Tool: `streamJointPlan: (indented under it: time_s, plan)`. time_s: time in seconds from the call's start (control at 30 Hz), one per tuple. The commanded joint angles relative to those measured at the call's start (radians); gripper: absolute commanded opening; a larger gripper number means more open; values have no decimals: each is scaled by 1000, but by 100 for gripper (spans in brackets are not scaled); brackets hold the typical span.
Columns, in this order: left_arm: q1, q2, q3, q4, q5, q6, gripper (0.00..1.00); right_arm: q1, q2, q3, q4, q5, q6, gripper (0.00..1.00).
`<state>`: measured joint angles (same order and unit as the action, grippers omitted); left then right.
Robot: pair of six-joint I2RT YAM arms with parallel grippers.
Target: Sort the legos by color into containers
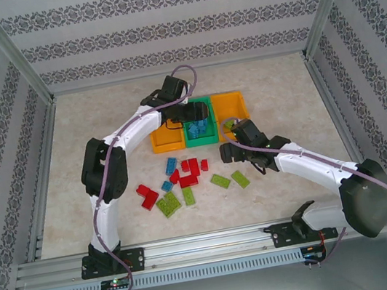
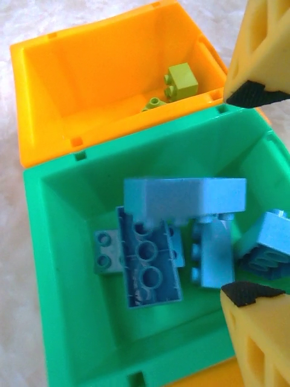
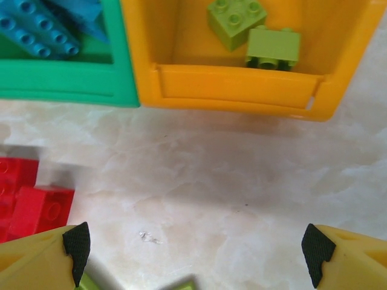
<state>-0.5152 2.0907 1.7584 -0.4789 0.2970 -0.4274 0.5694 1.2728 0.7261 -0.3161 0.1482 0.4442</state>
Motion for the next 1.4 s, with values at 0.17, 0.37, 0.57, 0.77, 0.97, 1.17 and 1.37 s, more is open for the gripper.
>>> streamJointPlan:
  time_s: [0.17,0.37,0.57,0.77,0.97,1.17,1.37]
  plan:
    - [-10,-319,-222,40,-155,14,99,127,97,134,20,-7,-85,94]
    - [63,-518,-450,80,-181,-4,99,184,258,260,18,-38,-24,93]
    - [106,-675,-640,77,-246,13,99,200,348,326,-55,-12,2,89]
    - [125,-758,-784,98,-252,-7,99,201,382,307,-52,-40,56,81]
    - [130,-812,-855,108,-261,-11,99,203,445,329,-64,-65,111,76]
    - [130,-870,-906,117,-279,-2,99,203,482,343,-84,-63,134,71]
    - [130,-902,-932,111,-292,3,99,204,509,360,-104,-51,130,53]
